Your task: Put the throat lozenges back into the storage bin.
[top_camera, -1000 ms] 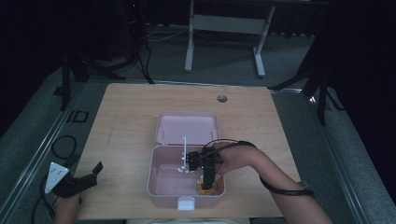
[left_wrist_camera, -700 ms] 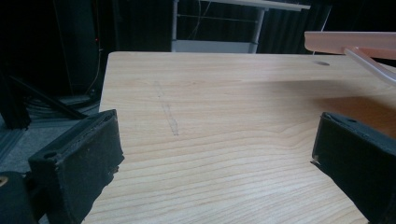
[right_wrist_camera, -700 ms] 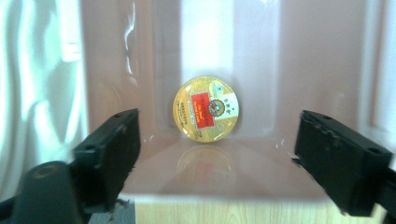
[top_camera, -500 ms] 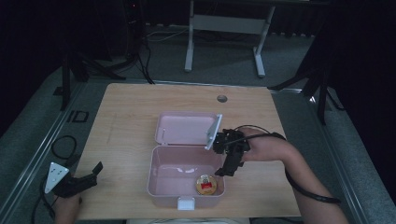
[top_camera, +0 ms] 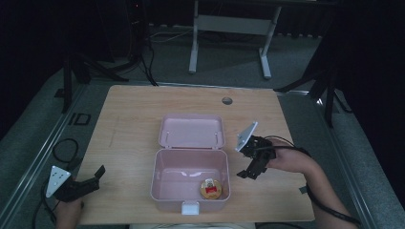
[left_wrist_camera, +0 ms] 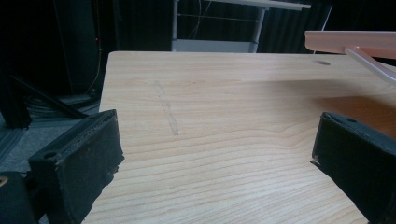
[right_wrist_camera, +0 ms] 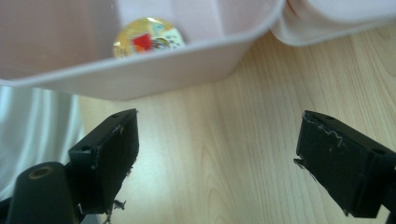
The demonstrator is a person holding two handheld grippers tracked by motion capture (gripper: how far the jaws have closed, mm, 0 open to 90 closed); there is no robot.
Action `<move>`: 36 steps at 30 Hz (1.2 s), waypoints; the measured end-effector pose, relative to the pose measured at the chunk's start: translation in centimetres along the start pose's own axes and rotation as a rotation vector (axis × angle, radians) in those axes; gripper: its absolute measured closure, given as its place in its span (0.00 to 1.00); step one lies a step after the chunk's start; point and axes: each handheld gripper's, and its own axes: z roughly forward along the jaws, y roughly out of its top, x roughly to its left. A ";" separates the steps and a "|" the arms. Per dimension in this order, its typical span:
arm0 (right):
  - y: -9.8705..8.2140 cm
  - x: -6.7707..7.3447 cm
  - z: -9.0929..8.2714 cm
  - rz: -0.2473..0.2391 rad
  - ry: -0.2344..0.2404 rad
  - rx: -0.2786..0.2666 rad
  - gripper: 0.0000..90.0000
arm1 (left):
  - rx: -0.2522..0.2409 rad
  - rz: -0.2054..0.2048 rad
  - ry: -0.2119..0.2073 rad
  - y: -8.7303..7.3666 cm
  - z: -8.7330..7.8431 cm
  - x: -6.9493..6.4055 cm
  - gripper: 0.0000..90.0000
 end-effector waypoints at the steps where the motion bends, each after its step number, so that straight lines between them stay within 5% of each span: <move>1: 0.0 0.0 0.0 0.000 0.000 0.000 0.14 | 0.000 0.000 0.000 0.0 0.0 0.0 0.02; 8: -3.4 -1.8 4.0 0.080 -0.085 -0.117 0.14 | -0.001 0.000 0.000 0.0 0.0 0.0 0.02; 16: -7.3 -3.8 7.6 0.265 -0.214 -0.290 0.13 | -0.001 0.000 -0.001 0.0 0.0 0.0 0.02; 18: -7.7 -3.9 7.8 0.281 -0.227 -0.304 0.13 | -0.001 -0.001 -0.001 0.0 0.0 0.0 0.02; 21: -9.1 -4.6 8.4 0.348 -0.295 -0.365 0.13 | -0.001 -0.002 -0.001 0.0 0.0 0.0 0.02; 22: -10.4 -5.2 8.6 0.412 -0.335 -0.409 0.13 | -0.002 -0.004 -0.001 0.0 0.0 0.0 0.02; 26: -12.2 -5.7 8.5 0.484 -0.401 -0.451 0.13 | -0.001 -0.004 0.000 0.0 0.0 0.0 0.02; 32: -14.2 -5.9 7.9 0.566 -0.485 -0.476 0.13 | 0.000 -0.004 -0.001 0.0 0.0 0.0 0.02; 36: -16.0 -5.8 7.4 0.644 -0.594 -0.490 0.13 | 0.000 -0.006 0.000 0.0 0.0 0.0 0.02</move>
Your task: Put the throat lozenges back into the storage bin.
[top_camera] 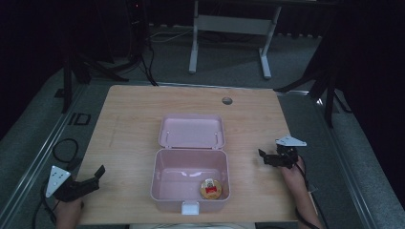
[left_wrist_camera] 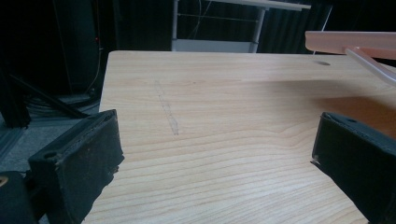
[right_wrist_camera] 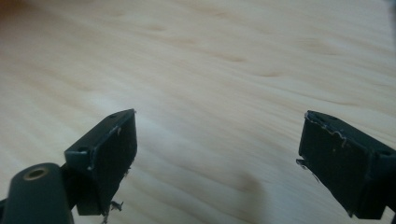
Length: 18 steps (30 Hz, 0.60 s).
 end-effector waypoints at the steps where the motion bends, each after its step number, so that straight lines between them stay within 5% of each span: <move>1: -0.2 -0.3 -0.2 0.021 -0.018 -0.012 0.13 | 0.000 0.000 0.000 0.0 0.0 0.0 0.02; 9: -1.8 -2.3 -2.0 0.133 -0.108 -0.035 0.13 | 0.000 -0.001 0.001 0.0 0.0 0.0 0.02; 18: -2.7 -3.4 -3.2 0.173 -0.154 -0.042 0.13 | -0.001 -0.002 0.000 0.0 0.0 0.0 0.02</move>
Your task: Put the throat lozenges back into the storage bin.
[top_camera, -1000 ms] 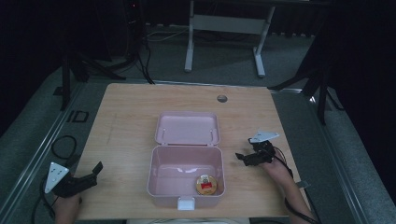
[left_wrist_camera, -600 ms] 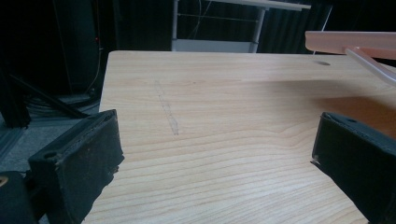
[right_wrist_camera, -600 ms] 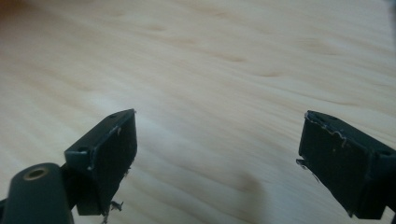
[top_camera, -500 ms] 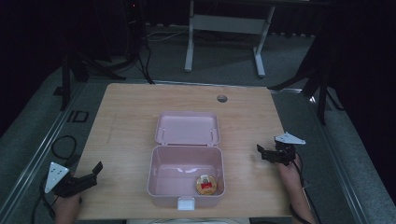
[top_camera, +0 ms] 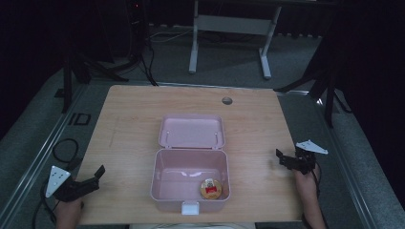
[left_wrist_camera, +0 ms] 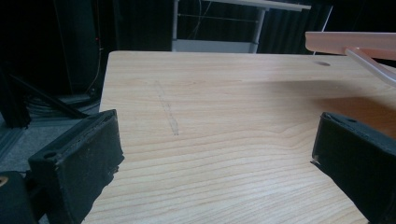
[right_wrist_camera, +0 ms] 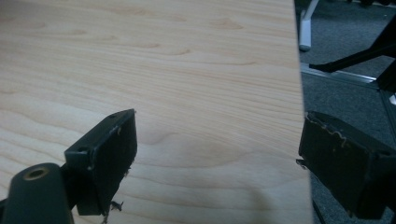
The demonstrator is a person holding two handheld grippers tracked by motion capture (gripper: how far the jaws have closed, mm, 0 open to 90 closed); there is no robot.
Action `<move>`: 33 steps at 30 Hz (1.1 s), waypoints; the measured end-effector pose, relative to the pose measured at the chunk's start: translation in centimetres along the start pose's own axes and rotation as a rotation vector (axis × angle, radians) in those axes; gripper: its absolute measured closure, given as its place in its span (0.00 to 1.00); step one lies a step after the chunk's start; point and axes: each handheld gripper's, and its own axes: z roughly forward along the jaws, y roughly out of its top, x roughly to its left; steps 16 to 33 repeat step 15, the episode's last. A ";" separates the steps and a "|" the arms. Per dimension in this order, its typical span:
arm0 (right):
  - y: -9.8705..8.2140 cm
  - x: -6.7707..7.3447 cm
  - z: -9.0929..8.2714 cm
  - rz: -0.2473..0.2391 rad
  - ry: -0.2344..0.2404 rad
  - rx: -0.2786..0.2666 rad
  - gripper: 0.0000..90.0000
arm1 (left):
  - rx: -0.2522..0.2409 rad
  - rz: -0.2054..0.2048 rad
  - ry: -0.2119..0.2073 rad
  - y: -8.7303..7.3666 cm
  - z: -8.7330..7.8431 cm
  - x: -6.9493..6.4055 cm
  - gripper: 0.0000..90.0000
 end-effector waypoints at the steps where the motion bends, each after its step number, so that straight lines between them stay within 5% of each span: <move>1: -0.1 -0.3 -0.2 0.017 -0.014 -0.005 0.13 | 0.002 0.000 0.001 0.0 0.0 0.0 0.02; 5: -0.3 -0.6 -0.1 0.033 -0.013 0.004 0.13 | 0.000 0.000 0.002 0.0 0.0 0.0 0.02; 9: -0.4 -0.2 0.3 -0.008 -0.011 0.033 0.13 | 0.000 0.000 0.003 0.0 0.0 0.0 0.02; 33: -0.3 0.0 0.3 -0.014 -0.003 0.035 0.13 | -0.002 -0.003 0.002 0.0 0.0 0.0 0.02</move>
